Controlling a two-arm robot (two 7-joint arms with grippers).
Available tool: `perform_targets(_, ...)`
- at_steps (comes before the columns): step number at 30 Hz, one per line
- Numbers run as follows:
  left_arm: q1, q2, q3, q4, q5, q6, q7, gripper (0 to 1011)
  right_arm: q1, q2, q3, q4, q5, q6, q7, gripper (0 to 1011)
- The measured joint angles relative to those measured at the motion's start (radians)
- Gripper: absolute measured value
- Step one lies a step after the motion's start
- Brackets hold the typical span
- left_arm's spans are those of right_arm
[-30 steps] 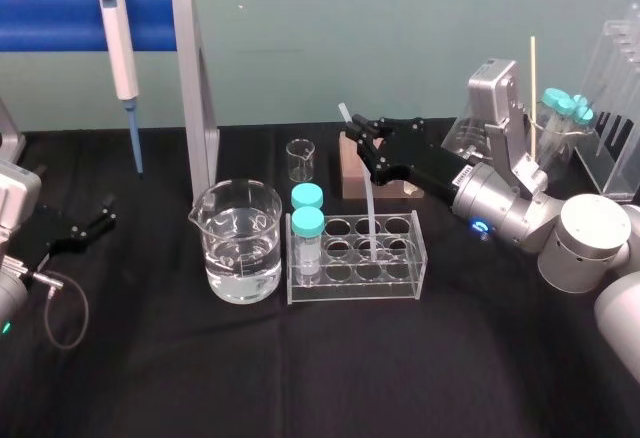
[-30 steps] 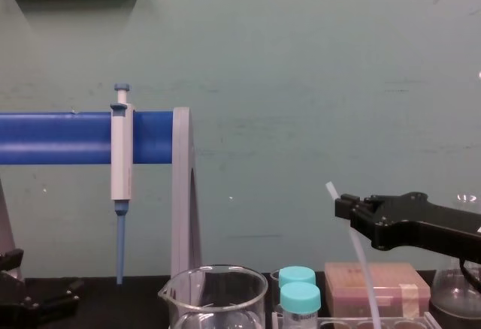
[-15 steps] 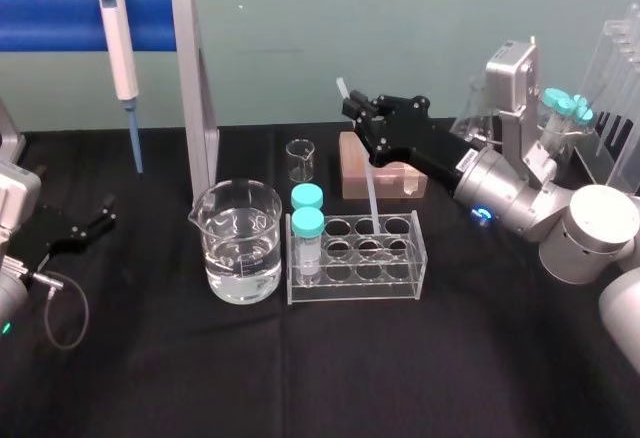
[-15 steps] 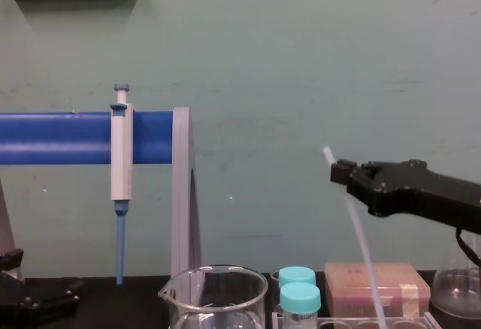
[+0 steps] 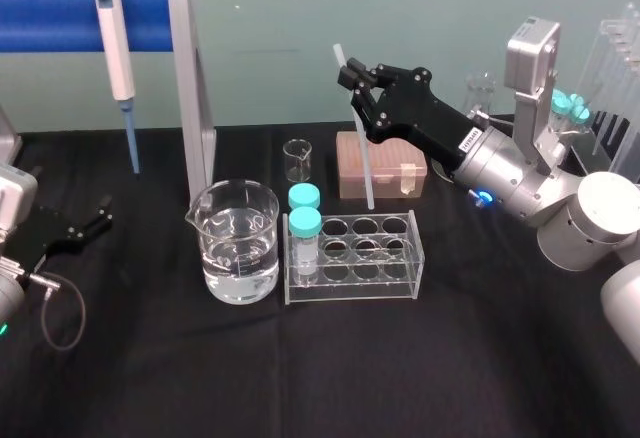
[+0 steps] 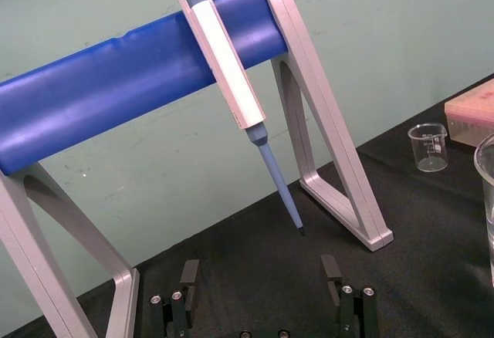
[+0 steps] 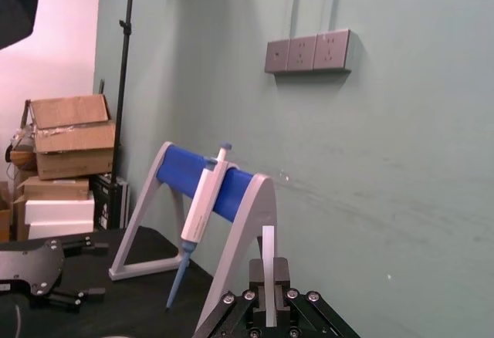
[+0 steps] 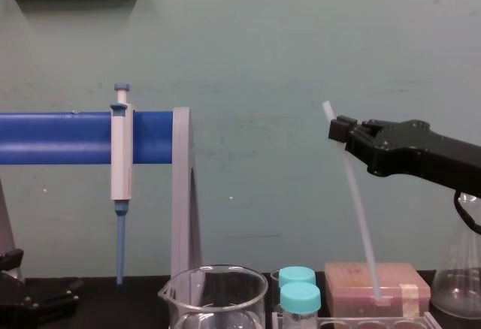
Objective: Pick up the stirring rod with one hand, then place it down.
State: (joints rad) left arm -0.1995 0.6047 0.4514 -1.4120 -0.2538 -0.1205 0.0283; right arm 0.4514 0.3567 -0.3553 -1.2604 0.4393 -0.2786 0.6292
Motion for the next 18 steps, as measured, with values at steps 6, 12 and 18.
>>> perform_targets(6,0.000,0.000,0.000,0.000,0.000,0.000,0.000,1000,-0.012,0.007,0.008,-0.029,-0.002,-0.016,-0.018,68)
perform_targets(12,0.000,0.000,0.000,0.000,0.000,0.000,0.000,1000,-0.031,0.015,0.021,-0.064,-0.017,-0.033,-0.042,68)
perform_targets(18,0.000,0.000,0.000,0.000,0.000,0.000,0.000,1000,-0.045,0.018,0.031,-0.083,-0.042,-0.054,-0.064,68)
